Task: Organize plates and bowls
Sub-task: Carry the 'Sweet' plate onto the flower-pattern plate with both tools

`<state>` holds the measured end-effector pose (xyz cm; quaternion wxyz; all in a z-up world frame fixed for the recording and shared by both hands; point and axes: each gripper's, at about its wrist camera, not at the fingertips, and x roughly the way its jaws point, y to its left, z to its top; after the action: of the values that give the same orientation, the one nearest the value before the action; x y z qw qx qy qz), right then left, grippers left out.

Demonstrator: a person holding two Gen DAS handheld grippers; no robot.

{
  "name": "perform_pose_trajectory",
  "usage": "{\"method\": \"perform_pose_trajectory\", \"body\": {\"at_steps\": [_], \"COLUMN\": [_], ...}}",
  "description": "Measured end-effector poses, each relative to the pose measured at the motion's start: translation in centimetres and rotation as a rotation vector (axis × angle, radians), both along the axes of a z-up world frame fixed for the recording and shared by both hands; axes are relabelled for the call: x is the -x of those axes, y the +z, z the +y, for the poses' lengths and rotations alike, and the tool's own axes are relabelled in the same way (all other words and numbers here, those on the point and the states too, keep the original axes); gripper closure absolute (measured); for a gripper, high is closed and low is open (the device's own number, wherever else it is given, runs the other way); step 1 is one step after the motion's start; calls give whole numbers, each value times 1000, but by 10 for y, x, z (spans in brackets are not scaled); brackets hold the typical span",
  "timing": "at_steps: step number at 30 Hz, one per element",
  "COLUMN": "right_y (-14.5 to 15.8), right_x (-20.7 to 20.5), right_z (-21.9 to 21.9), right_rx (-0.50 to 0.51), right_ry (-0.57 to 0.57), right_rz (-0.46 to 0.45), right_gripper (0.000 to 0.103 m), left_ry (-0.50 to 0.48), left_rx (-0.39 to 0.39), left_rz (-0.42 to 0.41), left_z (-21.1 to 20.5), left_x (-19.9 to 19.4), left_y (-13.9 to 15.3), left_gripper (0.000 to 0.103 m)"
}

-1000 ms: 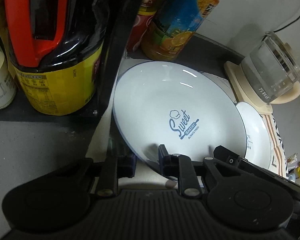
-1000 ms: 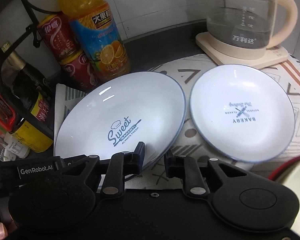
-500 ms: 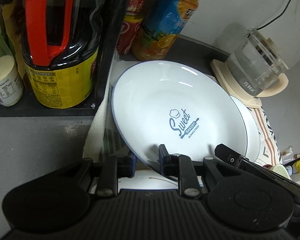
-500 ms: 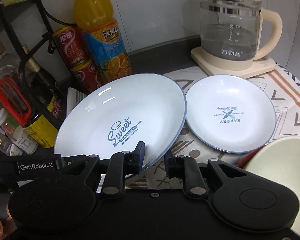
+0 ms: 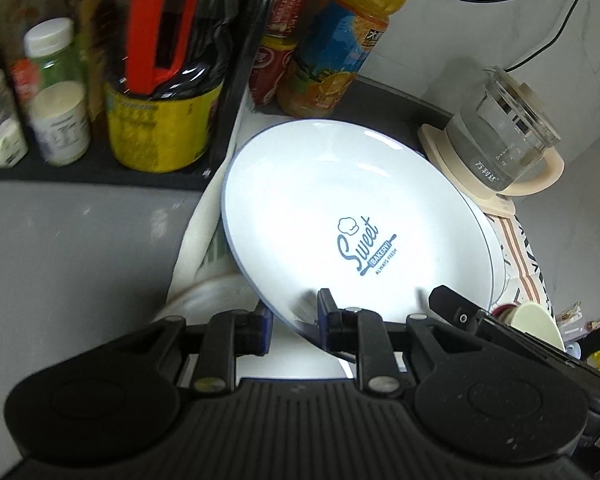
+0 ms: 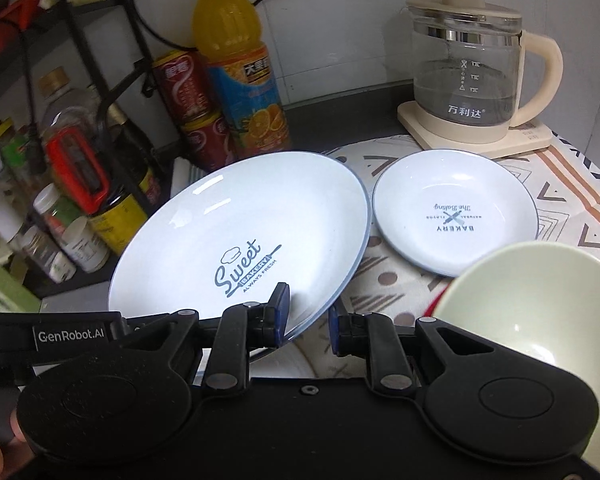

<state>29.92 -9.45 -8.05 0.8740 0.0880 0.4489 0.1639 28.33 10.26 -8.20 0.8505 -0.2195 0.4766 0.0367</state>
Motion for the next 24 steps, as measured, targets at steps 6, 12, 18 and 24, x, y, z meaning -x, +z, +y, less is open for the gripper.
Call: {"method": "perform_pose_trajectory", "body": {"at_steps": [6,12,18,24], "right_y": [1,2,-1,-9], "right_x": [21,39,55,67], "right_z": [-6,-10,-12,-14], "right_rx": [-13,-19,-20,-17], "right_ry": [39,72,101,126], "right_rz": [-2,5,17,35], "right_gripper": [84,83,83,83], "left_ry": [30,71,101,124], "left_rx": [-16,-21,-26,-22], "left_rz": [-1,8,20,43], "left_z": [-8,-13,-19,-22], "left_x": [27,56,80,96], "left_y": [3,5,4,-3], "left_gripper": [82,82,82,82]}}
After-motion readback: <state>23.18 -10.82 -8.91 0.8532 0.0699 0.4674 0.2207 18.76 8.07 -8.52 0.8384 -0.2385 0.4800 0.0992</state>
